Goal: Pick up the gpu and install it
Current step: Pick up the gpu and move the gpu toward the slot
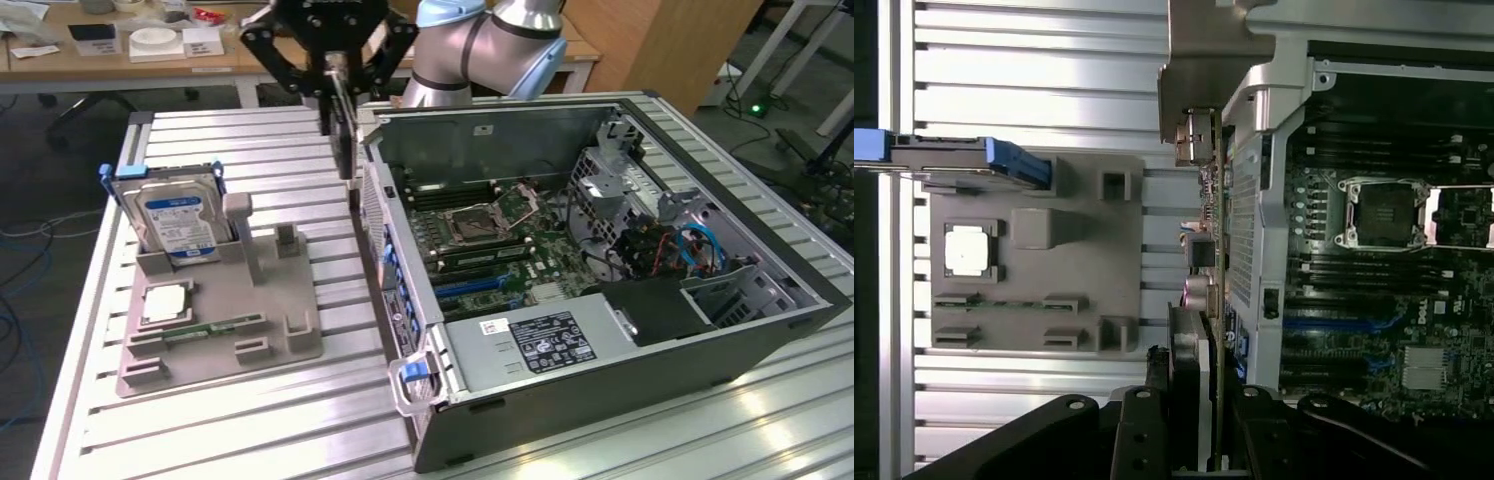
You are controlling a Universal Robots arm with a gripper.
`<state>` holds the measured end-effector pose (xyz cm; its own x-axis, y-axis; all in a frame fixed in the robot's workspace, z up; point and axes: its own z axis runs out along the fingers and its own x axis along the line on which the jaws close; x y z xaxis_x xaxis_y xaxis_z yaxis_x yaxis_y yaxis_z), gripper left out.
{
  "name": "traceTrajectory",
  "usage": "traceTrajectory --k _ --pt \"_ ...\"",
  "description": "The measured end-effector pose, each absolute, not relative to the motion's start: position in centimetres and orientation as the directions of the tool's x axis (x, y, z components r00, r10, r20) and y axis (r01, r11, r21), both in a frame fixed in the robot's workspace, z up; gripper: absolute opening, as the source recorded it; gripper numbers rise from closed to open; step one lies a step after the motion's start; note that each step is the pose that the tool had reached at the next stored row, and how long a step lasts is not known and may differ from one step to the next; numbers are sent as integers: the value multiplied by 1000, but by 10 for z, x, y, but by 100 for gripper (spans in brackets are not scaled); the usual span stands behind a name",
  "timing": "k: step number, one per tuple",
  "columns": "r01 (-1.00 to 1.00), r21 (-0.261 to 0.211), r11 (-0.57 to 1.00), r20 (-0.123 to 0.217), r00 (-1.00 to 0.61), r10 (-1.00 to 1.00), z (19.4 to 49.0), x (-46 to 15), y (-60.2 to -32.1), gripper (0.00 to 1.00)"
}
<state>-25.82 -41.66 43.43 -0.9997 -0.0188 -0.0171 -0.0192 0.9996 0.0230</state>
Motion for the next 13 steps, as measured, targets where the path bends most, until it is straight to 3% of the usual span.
traceTrajectory --k 13 --pt "-19 23 1000 -17 -1000 -19 430 -199 -417 28"
